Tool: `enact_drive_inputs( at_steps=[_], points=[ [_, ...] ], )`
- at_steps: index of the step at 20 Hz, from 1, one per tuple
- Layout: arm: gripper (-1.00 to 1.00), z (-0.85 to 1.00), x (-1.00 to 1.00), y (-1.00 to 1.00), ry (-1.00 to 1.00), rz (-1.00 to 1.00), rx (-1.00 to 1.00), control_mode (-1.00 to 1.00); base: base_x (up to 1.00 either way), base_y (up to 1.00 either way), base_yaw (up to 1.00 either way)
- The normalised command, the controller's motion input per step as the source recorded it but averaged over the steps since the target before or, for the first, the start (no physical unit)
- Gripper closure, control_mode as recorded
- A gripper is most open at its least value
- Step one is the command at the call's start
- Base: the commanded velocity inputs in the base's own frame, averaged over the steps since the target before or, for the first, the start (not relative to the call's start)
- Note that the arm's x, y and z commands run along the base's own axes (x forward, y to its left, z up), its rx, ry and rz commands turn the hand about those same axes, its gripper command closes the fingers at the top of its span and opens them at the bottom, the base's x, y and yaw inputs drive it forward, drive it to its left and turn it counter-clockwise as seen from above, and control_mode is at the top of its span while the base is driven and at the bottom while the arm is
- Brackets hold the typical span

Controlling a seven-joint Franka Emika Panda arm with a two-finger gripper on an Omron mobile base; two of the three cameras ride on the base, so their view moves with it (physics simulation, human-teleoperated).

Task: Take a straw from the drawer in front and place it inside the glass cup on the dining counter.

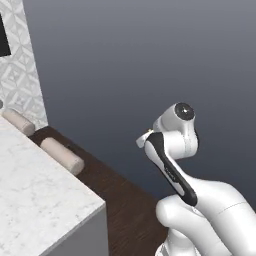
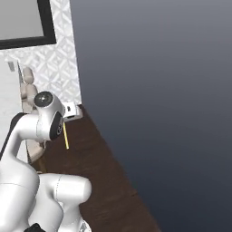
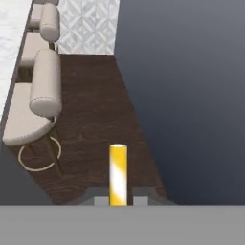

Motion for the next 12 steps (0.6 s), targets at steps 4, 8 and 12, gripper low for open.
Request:
enact_drive_inputs(
  at_steps=[4,8,12],
  points=[
    [1.0,0.0,0.0,0.0,0.0,0.0,0.0,1.0,1.0,-0.58,0.53],
    [1.0,0.0,0.0,0.0,0.0,0.0,0.0,1.0,1.0,-0.54,0.55],
    [1.0,0.0,0.0,0.0,0.0,0.0,0.0,1.0,1.0,-0.5,0.53]
  ],
)
